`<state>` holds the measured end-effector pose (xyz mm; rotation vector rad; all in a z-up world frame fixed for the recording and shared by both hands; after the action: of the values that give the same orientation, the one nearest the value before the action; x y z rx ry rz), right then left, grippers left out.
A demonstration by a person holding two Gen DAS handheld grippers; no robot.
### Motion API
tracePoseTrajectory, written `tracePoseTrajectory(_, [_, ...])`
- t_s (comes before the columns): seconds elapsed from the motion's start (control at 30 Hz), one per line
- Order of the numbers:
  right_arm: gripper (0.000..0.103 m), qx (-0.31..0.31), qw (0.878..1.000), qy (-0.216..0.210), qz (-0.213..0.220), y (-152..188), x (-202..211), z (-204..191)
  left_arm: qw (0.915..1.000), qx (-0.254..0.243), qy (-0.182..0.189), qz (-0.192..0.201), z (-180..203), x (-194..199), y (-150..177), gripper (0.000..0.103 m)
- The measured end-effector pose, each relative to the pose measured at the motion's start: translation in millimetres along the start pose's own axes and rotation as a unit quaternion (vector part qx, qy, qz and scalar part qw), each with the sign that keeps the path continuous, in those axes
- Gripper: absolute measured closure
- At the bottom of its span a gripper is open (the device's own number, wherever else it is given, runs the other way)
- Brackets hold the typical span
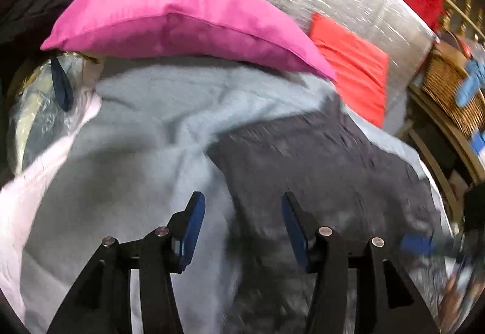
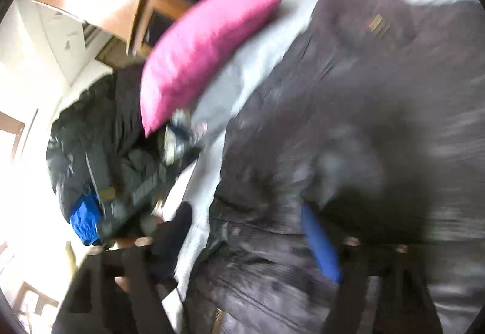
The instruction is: Fold large clothes
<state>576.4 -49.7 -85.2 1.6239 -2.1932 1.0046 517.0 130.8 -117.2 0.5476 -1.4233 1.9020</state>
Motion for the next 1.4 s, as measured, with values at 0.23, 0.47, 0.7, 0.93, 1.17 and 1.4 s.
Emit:
tracePoseTrajectory(0.23, [0.025, -0.096, 0.984, 0.133, 0.075, -10.7, 109.8, 129.1, 0.9958, 0.0, -0.061, -0.068, -4.0, -18.7, 30.7, 0.047])
tracePoseTrajectory(0.47, [0.023, -0.091, 0.987, 0.053, 0.122, -35.1, 170.1, 130.9, 0.996, -0.057, -0.067, 0.015, 42.0, 22.8, 5.6, 0.037])
tracePoseTrajectory(0.7, [0.025, -0.123, 0.982, 0.098, 0.1, -34.1, 161.6, 188.4, 0.9922, -0.005, -0.097, -0.078, 20.6, -33.9, 42.8, 0.028])
tracePoseTrajectory(0.93, [0.025, -0.045, 0.983, 0.138, 0.116, 2.7, 213.2, 133.8, 0.9946, 0.019, -0.1, -0.02, 9.9, 66.0, 52.1, 0.028])
tracePoseTrajectory(1.17, [0.024, -0.037, 0.972, 0.199, 0.123, 145.7, 288.6, 130.2, 0.9934, 0.062, -0.093, -0.026, -2.6, 163.0, 169.6, 0.023])
tracePoseTrajectory(1.4, [0.024, -0.092, 0.963, 0.226, 0.117, 272.3, 329.4, 146.2, 0.987, 0.117, -0.09, -0.064, -3.0, 189.2, 259.5, 0.022])
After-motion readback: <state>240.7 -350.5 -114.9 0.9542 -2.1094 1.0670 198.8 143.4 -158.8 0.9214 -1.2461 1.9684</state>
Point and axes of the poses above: each gripper's, at about its wrist camera, not at the fingertips, and x roughly against the way its jaws point, z to its right, y to its underside, the point moved 7 cm from there along -x, roughly the way its jaws point, and after that the axes turned 2 degrees about y, right-handed, at the moved point
